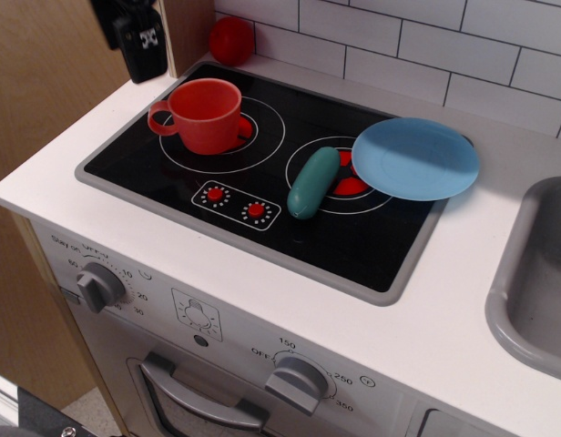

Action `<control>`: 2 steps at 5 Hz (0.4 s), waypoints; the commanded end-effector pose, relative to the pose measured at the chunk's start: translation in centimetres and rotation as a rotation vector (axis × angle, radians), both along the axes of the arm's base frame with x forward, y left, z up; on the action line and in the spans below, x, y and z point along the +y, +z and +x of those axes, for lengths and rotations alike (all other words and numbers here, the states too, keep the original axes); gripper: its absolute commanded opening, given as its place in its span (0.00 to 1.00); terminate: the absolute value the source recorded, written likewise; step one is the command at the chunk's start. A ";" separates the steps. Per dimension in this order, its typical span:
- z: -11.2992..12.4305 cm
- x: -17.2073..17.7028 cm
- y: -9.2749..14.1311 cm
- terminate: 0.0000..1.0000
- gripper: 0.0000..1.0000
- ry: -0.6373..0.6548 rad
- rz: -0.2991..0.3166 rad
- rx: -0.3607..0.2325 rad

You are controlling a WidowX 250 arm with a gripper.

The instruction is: Put cup on plate

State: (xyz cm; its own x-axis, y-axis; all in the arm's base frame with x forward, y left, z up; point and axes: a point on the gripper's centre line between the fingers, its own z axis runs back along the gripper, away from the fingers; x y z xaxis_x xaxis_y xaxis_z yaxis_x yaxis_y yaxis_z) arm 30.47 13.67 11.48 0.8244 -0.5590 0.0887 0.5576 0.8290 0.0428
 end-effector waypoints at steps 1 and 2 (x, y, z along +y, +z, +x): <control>1.1 0.6 -1.0 0.00 1.00 -0.083 0.060 -0.061; 0.6 0.5 -1.8 0.00 1.00 -0.082 0.069 -0.061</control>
